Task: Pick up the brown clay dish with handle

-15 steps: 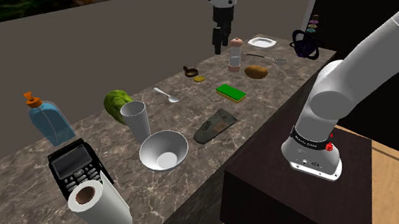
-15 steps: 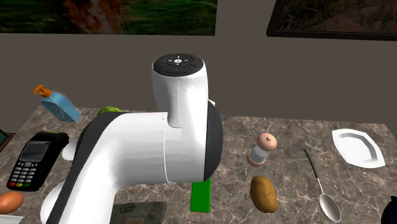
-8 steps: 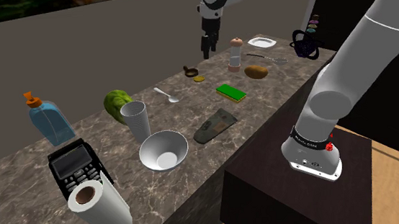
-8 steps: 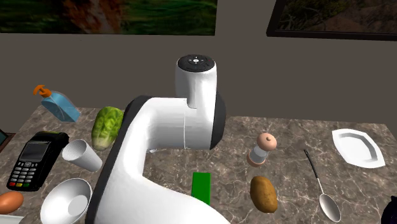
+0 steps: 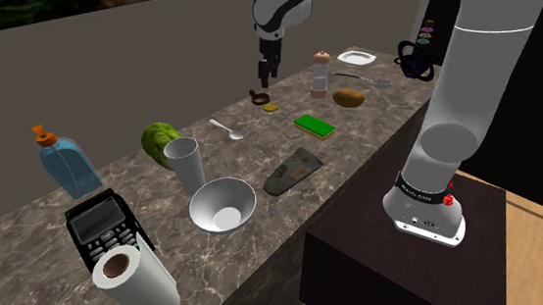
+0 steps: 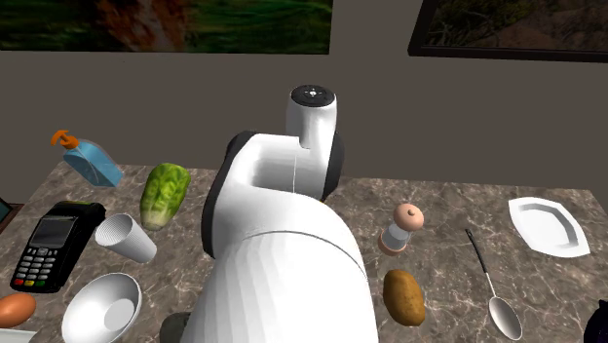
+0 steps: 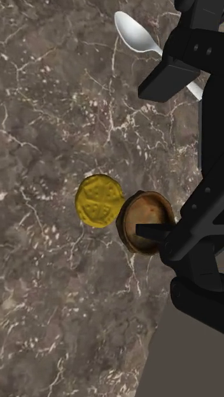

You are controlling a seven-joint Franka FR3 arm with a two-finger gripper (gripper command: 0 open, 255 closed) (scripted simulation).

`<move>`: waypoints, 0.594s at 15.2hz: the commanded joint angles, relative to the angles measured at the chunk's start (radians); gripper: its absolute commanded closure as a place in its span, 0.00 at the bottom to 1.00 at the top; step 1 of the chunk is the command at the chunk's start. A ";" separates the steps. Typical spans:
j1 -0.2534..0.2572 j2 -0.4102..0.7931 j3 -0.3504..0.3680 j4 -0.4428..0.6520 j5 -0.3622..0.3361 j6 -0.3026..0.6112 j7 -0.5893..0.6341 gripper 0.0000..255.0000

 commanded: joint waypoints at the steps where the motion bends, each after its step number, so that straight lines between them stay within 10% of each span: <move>1: -0.009 0.081 -0.002 0.067 0.021 0.021 -0.027 0.00; 9: -0.050 0.366 0.012 0.353 0.082 0.041 -0.093 0.00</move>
